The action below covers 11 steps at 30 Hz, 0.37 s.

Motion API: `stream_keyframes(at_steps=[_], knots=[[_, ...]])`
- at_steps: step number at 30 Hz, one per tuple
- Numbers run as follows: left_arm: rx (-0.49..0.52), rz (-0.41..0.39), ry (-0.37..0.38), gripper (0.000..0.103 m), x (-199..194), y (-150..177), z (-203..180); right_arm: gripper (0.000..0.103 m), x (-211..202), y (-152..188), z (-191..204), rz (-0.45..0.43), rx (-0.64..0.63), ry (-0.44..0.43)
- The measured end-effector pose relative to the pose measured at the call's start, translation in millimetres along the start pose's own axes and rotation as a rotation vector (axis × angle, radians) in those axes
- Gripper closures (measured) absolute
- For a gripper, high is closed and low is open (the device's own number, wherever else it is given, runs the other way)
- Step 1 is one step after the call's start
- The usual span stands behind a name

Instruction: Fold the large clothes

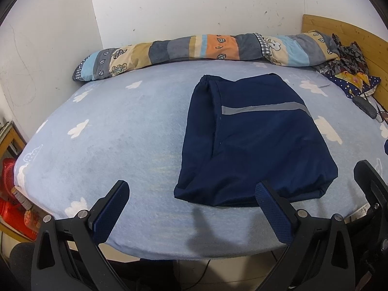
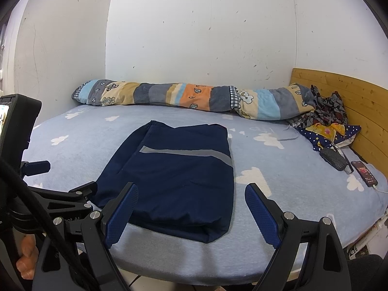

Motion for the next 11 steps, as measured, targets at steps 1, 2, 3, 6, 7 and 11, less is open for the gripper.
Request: stream_keyframes(at_steps=[1,2,3,6,7,11], knots=[[0.000,-0.001,-0.002,0.000,0.1,0.1,-0.3,0.010,0.1,0.0,0.0,0.000,0.000,-0.001],[0.000,-0.005,-0.005,0.000,-0.3,0.1,-0.5,0.010,0.0,-0.1,0.9,0.000,0.001,0.000],[0.002,-0.008,-0.010,0.000,-1.0,0.2,-0.8,0.010,-0.3,0.0,1.1,0.000,0.001,0.001],[0.001,-0.019,-0.026,0.000,-2.8,0.7,-1.3,0.010,0.0,-0.2,1.4,0.000,0.003,-0.001],[0.002,-0.014,-0.019,0.000,-2.5,1.1,-1.4,0.010,-1.1,0.0,1.8,-0.001,0.005,0.001],[-0.001,0.016,0.009,0.000,1.5,1.8,-0.9,0.010,-2.3,-0.7,3.7,-0.003,0.008,0.003]])
Point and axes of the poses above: each gripper's, at about its wrist camera, not at the fingertips, and x roughly the way its jaws point, z to its left, y to its underside, the point moved 3 cm from there along x, roughly the way its jaws point, and after that the axes turned 11 degrees about z, right-handed, at the moved point
